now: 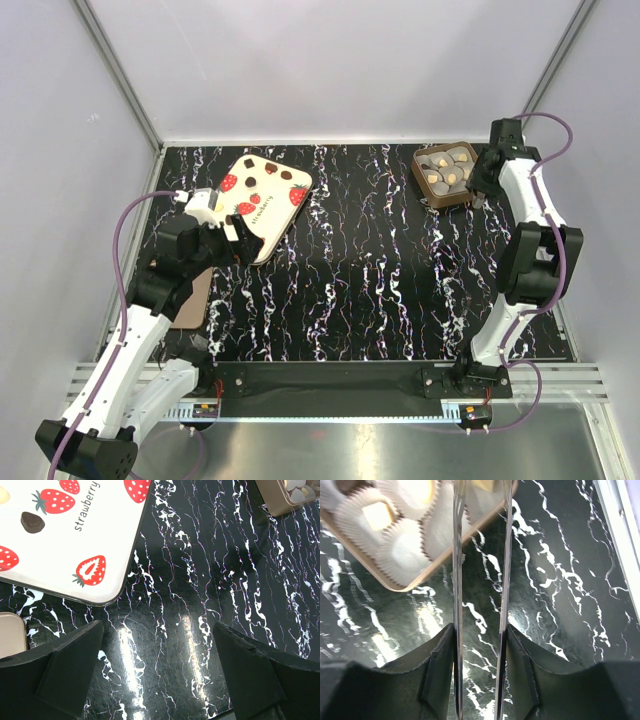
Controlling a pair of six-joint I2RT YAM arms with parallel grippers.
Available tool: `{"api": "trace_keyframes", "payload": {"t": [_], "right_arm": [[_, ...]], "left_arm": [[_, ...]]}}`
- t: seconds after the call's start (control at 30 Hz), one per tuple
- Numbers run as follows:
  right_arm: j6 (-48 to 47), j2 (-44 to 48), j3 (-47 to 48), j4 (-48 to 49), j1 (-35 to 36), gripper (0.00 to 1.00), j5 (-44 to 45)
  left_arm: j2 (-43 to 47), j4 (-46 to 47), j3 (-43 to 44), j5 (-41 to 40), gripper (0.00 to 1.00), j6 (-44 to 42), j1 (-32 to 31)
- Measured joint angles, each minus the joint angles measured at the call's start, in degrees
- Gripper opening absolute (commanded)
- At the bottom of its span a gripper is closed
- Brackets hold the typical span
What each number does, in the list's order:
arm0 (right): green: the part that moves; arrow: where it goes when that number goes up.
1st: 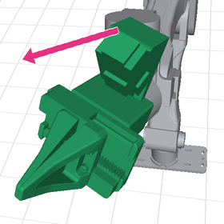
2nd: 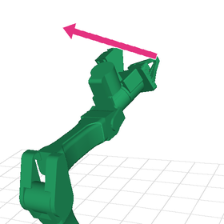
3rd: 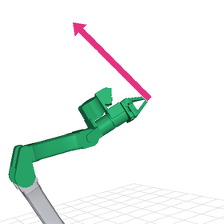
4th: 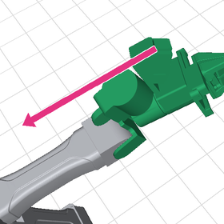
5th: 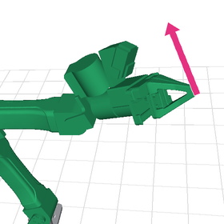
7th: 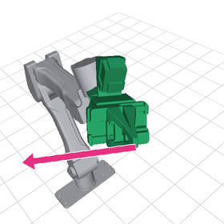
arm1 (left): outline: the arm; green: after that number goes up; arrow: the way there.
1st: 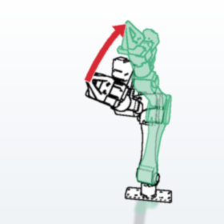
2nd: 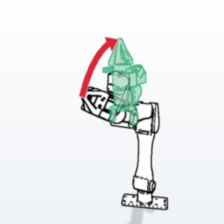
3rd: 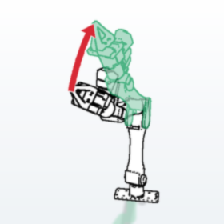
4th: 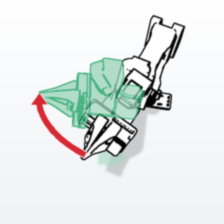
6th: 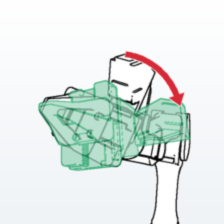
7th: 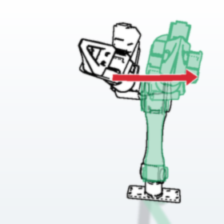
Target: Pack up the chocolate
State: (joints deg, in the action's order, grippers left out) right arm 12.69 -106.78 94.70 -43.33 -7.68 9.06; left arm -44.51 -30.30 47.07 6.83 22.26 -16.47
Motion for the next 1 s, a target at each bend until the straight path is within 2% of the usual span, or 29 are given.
{"api": "trace_keyframes", "payload": {"t": [0.3,0.47,0.6,0.77,1.0], "right_arm": [[1.07,1.77,3.82,-1.49,2.56,0.49,-5.42],[2.21,3.21,4.13,-0.35,12.00,0.48,-6.82],[4.15,3.76,3.80,3.56,20.68,0.47,-10.25],[6.21,3.63,2.56,8.70,28.09,0.47,-12.96],[6.67,-3.39,6.78,11.06,37.27,0.47,-12.33]], "left_arm": [[-0.61,0.02,0.00,0.02,0.99,0.00,0.00],[-0.59,0.02,0.00,0.00,0.99,0.00,-0.02],[-0.59,0.00,0.00,0.00,0.99,0.02,-0.02],[-0.52,-0.02,0.00,-0.04,0.99,0.00,0.00],[0.44,-0.02,0.00,-1.05,0.99,0.02,0.00]]}}
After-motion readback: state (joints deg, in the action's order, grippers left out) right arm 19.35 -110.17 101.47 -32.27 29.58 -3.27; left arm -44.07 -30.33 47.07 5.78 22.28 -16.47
